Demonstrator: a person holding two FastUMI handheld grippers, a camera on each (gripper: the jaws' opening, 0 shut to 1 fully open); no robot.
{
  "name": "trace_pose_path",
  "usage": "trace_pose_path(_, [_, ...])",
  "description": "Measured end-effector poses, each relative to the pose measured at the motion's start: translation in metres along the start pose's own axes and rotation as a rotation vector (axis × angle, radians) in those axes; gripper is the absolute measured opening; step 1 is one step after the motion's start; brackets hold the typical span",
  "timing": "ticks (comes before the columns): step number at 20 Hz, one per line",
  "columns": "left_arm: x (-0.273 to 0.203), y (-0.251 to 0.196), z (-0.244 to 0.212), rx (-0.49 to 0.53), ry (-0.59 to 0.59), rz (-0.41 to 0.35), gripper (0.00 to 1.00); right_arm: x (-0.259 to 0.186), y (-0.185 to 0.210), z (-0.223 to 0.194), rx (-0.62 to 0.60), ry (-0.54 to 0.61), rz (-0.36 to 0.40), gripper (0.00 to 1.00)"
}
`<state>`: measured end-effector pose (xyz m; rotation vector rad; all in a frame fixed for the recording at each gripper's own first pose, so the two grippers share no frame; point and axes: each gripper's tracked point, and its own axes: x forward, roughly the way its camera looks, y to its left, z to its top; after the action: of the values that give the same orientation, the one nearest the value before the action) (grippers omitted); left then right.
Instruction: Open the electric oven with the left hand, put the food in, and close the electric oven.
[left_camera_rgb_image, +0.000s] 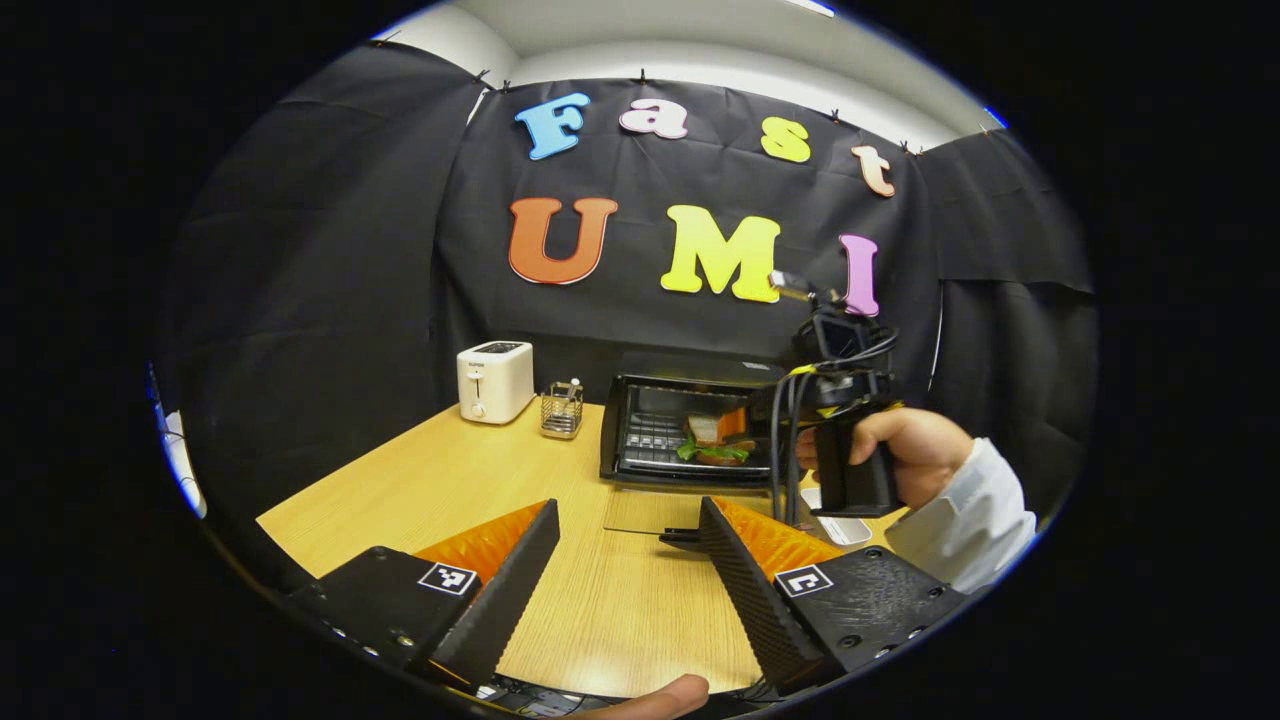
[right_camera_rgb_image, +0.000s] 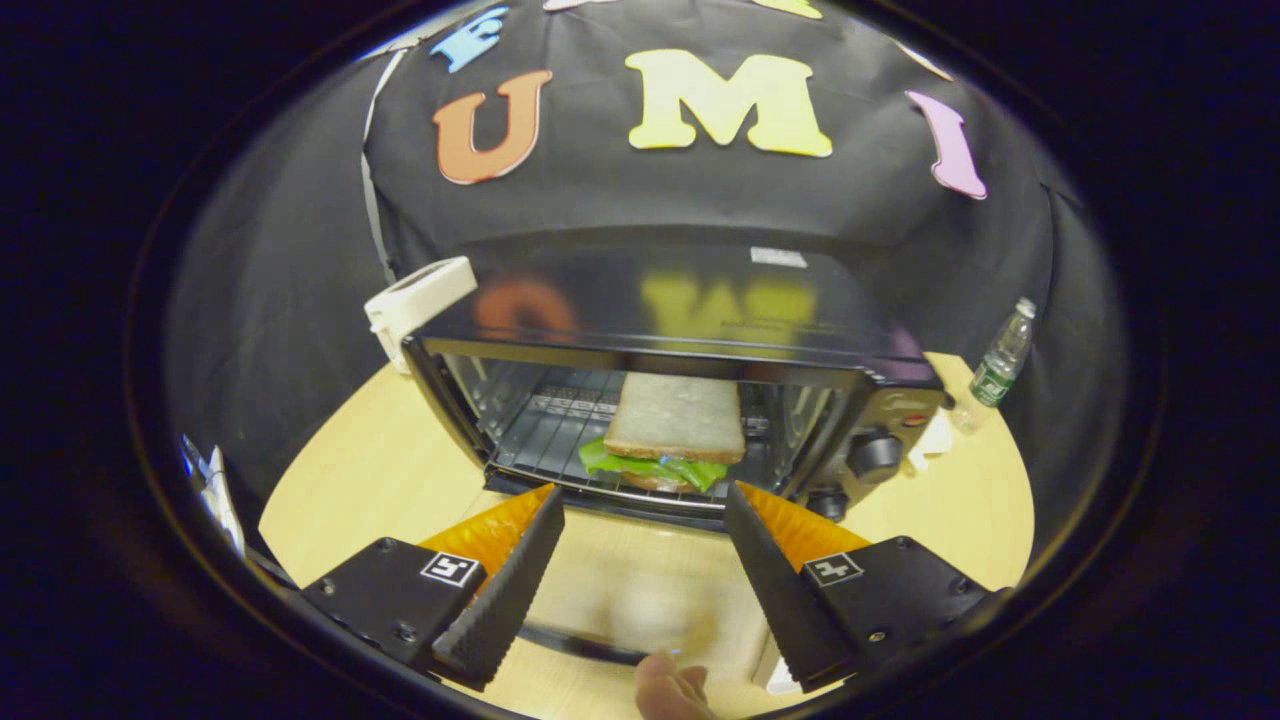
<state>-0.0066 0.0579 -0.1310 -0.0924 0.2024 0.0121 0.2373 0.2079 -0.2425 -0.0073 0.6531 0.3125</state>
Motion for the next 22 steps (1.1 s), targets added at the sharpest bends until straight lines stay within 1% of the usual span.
trace_pose_path(3, [0.01,-0.007,-0.014,0.026,0.057,-0.001,0.93,-0.057,-0.008,0.012,-0.013,-0.112,0.007,1.0])
trace_pose_path(5, [0.014,-0.015,-0.023,0.037,0.09,-0.004,0.93,-0.096,-0.017,0.019,-0.038,-0.186,-0.008,0.99])
trace_pose_path(7, [0.02,-0.029,-0.028,0.027,0.104,-0.027,0.93,-0.134,-0.03,0.028,-0.062,-0.264,-0.031,0.99])
trace_pose_path(9, [0.028,-0.044,-0.039,0.027,0.133,-0.052,0.93,-0.171,-0.041,0.034,-0.061,-0.339,-0.043,0.99])
trace_pose_path(13, [0.051,-0.061,-0.06,0.058,0.19,-0.06,0.93,-0.236,-0.064,0.047,-0.05,-0.479,-0.053,0.99])
trace_pose_path(18, [0.079,-0.09,-0.09,0.087,0.265,-0.099,0.93,-0.295,-0.109,0.05,-0.086,-0.62,-0.166,0.98])
trace_pose_path(22, [0.101,-0.101,-0.113,0.087,0.323,-0.104,0.93,-0.322,-0.14,0.04,-0.073,-0.653,-0.242,0.99])
